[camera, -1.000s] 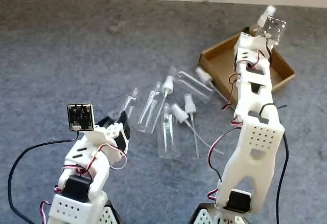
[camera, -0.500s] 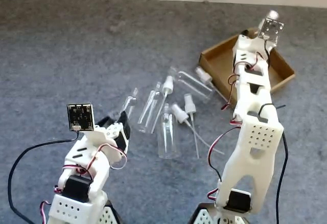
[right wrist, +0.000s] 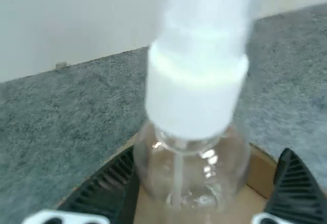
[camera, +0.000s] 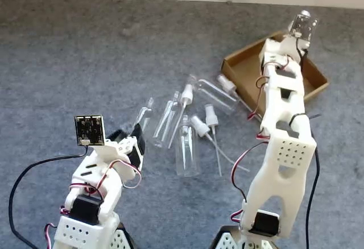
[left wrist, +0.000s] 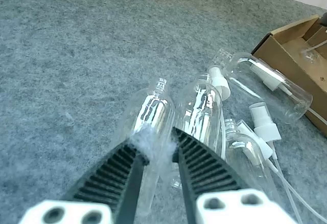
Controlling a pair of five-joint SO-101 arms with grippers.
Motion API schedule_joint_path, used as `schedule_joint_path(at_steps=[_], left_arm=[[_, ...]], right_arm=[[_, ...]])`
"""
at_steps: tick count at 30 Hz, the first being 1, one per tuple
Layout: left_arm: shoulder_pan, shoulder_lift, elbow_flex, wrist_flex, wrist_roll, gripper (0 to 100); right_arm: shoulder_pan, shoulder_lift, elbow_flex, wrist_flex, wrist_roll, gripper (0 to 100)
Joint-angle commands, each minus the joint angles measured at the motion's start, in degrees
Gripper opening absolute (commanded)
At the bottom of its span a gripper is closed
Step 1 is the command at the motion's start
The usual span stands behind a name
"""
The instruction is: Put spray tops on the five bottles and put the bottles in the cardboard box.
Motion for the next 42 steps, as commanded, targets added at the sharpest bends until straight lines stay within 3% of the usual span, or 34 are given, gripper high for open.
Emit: schedule_joint_path(at_steps=[1,12,22,36,42], left_arm=[[-0.75,-0.22,1.19,-1.05,0.26,4],[-0.75,-0.22,1.19,-1.05,0.26,4],[-0.75,-0.22,1.19,-0.97,0.26,4],[-0.84,-0.22,1.19,-0.97,0.26,4],[-0.84,-0.22,1.19,-0.97,0.26,4]], right_arm=[[0.66,-7.52,-3.56,5.41,-0.53,34.6],[0.57,-21.14,-3.56,22.2,-0.7,34.6],[-0.22,-35.74,-3.47,45.58,-0.44,34.6],[-10.59,-60.18,-0.66,78.9,-0.44,34.6],[-13.76,-69.85,6.29,86.37,-0.35,34.6]])
